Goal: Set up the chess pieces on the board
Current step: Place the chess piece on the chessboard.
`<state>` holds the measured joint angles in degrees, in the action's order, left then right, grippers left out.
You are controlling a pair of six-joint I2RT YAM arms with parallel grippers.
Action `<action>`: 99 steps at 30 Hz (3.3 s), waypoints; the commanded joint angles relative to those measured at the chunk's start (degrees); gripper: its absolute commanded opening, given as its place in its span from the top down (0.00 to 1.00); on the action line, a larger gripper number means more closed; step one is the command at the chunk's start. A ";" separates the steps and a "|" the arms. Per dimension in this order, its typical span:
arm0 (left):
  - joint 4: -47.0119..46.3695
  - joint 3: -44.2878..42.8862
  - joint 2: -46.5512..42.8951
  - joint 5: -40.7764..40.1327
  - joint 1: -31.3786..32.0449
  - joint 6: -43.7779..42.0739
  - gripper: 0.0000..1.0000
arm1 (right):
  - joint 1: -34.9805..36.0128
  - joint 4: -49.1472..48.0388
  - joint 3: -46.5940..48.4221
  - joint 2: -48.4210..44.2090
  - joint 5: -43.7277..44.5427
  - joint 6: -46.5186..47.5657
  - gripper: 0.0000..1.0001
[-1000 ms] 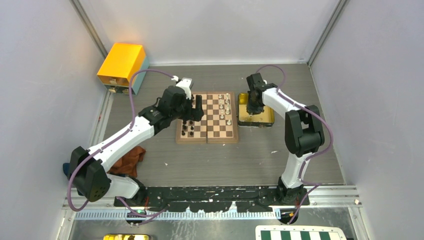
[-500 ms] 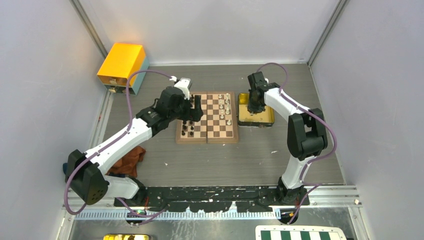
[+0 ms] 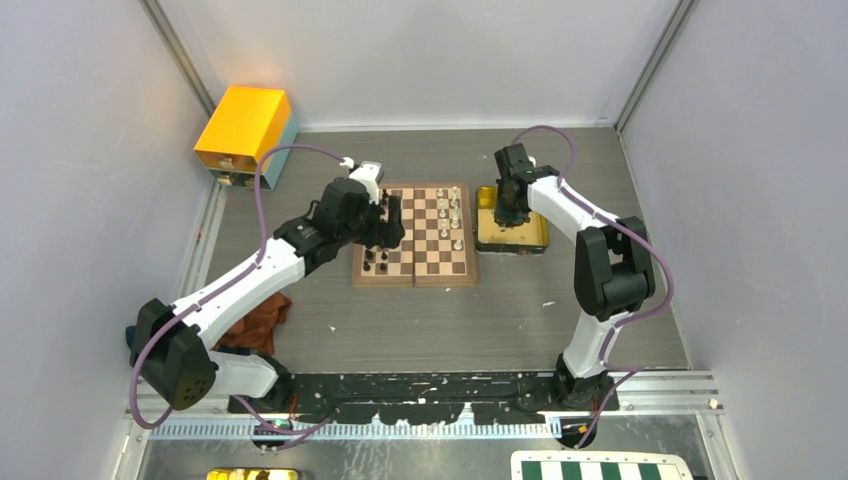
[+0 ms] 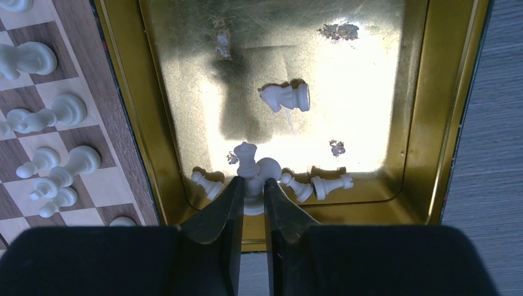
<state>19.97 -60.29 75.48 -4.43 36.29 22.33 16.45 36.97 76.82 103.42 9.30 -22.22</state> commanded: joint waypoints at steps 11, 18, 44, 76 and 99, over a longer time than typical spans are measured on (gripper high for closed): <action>-1.55 -0.59 -1.59 -1.77 -0.25 2.04 0.14 | 8.46 3.76 2.43 -7.97 2.51 2.53 0.99; -0.55 0.93 -3.77 -3.59 -0.25 4.30 0.14 | 14.36 5.34 2.20 -10.98 2.44 1.24 0.99; 1.28 5.04 -9.14 -5.15 -0.24 7.78 0.15 | 23.49 5.02 3.82 -7.59 -2.14 -0.41 0.99; 1.62 7.38 -10.21 -2.99 -1.82 7.29 0.14 | 25.56 -0.77 8.43 7.33 -4.14 0.68 0.90; 0.90 8.08 -10.44 -2.12 -2.17 7.82 0.14 | 25.49 -0.41 8.27 6.34 -3.15 0.96 0.70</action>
<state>22.98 -52.16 66.59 -7.22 34.41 29.67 41.63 37.32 83.15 110.74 5.41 -21.74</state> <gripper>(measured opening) 0.855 0.301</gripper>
